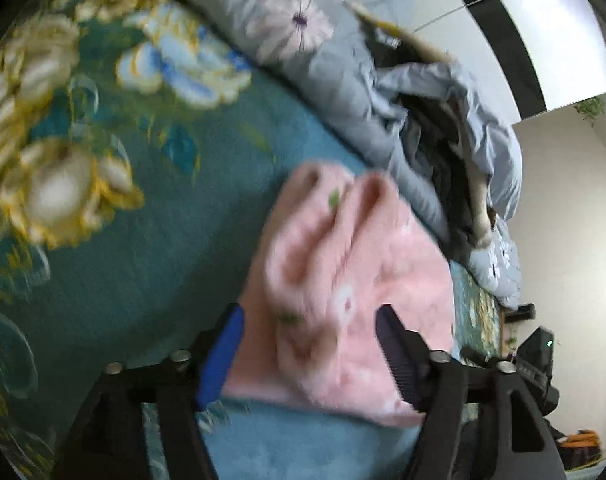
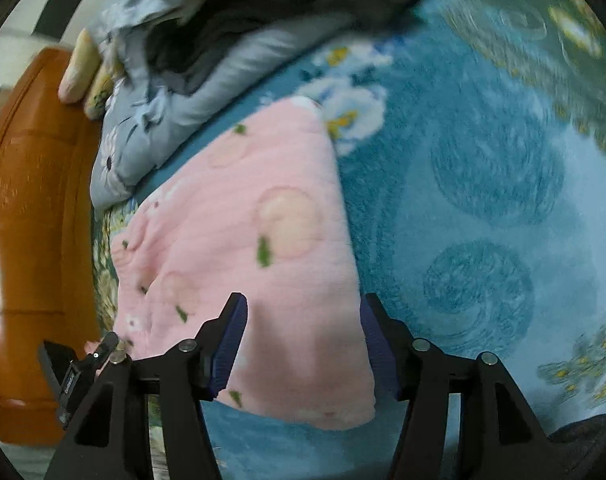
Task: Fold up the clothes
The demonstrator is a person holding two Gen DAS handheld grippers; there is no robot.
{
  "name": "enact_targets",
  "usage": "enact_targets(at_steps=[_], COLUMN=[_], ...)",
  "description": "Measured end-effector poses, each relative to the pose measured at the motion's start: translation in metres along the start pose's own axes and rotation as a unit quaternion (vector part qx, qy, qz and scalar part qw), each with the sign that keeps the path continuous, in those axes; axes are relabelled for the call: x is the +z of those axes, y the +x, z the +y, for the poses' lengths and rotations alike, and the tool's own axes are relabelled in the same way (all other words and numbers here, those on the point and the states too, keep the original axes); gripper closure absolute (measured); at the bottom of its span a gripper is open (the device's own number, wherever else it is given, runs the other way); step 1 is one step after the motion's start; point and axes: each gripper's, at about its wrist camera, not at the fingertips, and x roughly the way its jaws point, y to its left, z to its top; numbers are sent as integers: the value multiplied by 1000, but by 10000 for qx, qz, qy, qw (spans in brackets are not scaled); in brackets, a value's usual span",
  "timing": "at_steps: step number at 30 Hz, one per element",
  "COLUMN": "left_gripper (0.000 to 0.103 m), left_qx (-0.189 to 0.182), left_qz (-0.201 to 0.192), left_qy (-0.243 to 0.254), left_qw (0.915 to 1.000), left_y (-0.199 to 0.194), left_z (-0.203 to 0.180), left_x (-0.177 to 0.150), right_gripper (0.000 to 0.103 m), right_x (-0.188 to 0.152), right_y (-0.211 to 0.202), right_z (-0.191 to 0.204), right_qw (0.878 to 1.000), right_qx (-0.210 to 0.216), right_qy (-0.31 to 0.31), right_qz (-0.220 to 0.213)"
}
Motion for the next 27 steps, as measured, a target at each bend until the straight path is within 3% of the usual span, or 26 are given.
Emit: enact_targets(at_steps=[3, 5, 8, 11, 15, 19, 20, 21, 24, 27], left_gripper=[23, 23, 22, 19, 19, 19, 21, 24, 41, 56], left_qx=[8, 156, -7, -181, -425, -263, -231, -179, 59, 290], left_qz=[312, 535, 726, 790, 857, 843, 818, 791, 732, 688], left_qy=[-74, -25, -85, -410, -386, -196, -199, -200, 13, 345], left_qw=[9995, 9984, 9973, 9959, 9947, 9959, 9962, 9965, 9973, 9966], left_y=[25, 44, 63, 72, 75, 78, 77, 77, 74, 68], left_z=[4, 7, 13, 23, 19, 9, 8, 7, -1, -18], left_x=[14, 17, 19, 19, 14, 5, 5, 5, 3, 2], right_gripper=[30, 30, 30, 30, 30, 31, 37, 49, 71, 78], right_x=[7, 12, 18, 21, 21, 19, 19, 18, 16, 14], right_y=[15, 23, 31, 42, 54, 57, 57, 57, 53, 44], right_z=[-11, -15, -21, -26, -24, -18, -17, -16, -11, -3], right_qw=[9994, 9990, 9983, 9974, 9957, 9966, 9967, 9968, 9979, 9989], right_qx=[144, 178, 344, 444, 640, 555, 526, 497, 335, 231], right_qy=[242, 312, 411, 510, 577, 519, 543, 567, 512, 406], right_qz=[211, 261, 217, 259, 345, 318, 301, 284, 214, 106])
